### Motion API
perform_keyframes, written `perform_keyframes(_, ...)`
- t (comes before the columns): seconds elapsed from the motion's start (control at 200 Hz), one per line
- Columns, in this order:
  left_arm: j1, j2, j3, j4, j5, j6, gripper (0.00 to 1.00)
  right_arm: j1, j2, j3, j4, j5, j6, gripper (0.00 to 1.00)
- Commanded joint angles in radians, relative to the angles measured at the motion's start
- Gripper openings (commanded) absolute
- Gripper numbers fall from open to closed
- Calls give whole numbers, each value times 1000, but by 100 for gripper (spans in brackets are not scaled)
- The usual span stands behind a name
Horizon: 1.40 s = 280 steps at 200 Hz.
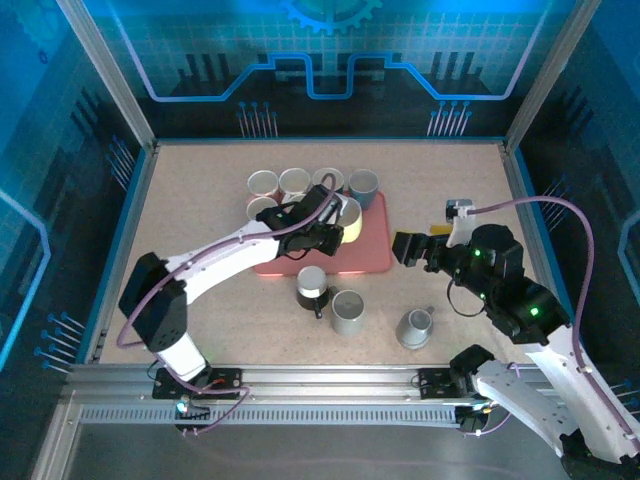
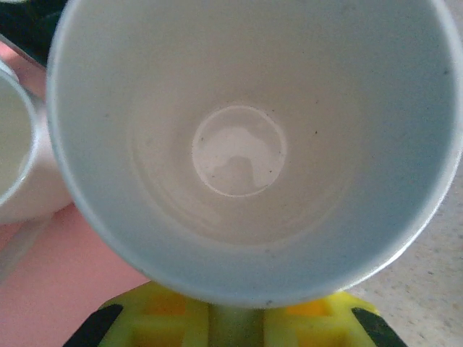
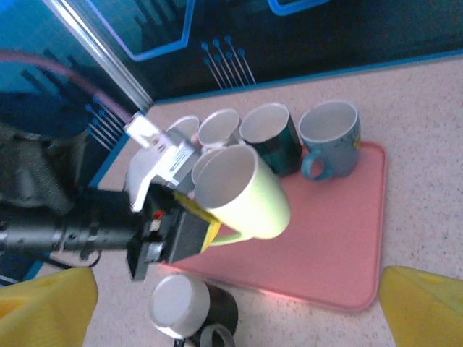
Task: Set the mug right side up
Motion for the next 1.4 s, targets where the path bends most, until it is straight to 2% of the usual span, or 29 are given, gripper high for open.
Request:
perform_keyframes(0.0,2,36,84,52,-70,53,0,-5,-27,-5,-42,-68,-21,100)
perform_keyframes(0.22,46,167,124,82,-87,86,0,-4,-19,-13,-47,-122,-3,100)
perform_keyframes(0.455,74,262,165,105,-97,137,0,-1,-10,16,-143,-108,-49,100)
perform_keyframes(0.735,109,318,194,96,-130,130,0,0,9,34,-181,-111,-64,100)
perform_keyframes(0.955,129,307,158,102,-115,109,8,1,58,65,-223,-119,-80,100)
perform_keyframes(1.055,130,289,127,119,-99,92,16,2,88,91,-257,-118,-90,100)
perform_keyframes(1.18,130,263,98,126,-97,80,22,2,113,115,-290,-118,-104,100)
perform_keyframes(1.265,129,240,76,130,-97,74,23,8,141,138,-328,-134,-116,100)
perform_keyframes(1.331,129,219,61,129,-100,73,29,16,167,159,-371,-137,-121,100)
perform_keyframes(1.396,130,198,53,120,-99,70,31,31,200,190,-428,-130,-147,100)
